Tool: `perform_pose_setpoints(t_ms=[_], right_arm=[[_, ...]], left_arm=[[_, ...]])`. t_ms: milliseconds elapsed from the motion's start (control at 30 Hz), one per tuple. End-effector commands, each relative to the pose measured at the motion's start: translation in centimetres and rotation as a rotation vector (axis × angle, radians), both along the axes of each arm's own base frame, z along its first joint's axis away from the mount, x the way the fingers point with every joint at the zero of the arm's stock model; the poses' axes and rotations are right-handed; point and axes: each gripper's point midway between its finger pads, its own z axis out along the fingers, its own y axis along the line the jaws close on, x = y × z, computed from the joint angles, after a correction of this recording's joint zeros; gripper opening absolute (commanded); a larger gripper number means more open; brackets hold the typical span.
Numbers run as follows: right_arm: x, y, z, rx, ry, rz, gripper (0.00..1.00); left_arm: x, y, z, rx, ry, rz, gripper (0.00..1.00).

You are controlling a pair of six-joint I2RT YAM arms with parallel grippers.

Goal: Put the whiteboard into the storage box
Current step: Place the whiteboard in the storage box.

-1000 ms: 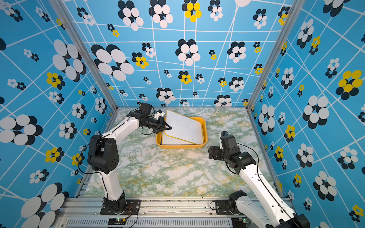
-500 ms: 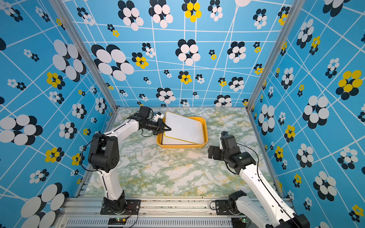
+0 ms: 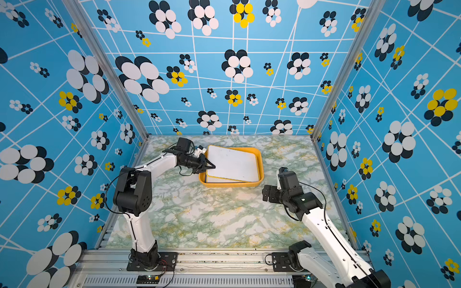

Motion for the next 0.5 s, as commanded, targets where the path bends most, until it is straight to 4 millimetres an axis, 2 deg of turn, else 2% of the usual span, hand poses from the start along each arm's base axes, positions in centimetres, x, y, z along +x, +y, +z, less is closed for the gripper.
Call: perform_pose_setpoints(t_ms=[0, 267, 467], right_arm=[[-0.5, 0.2, -0.3, 0.013, 0.019, 0.002, 0.96], [-0.3, 0.3, -0.4, 0.021, 0.02, 0.0, 0.96], [-0.2, 0.3, -0.5, 0.019, 0.024, -0.002, 0.96]], left_arm=[[-1.1, 3.4, -7.4, 0.258, 0.15, 0.107, 0.19], [-0.9, 5.1, -8.9, 0.377, 0.115, 0.137, 0.2], [-0.5, 4.4, -8.9, 0.344, 0.027, 0.122, 0.18]])
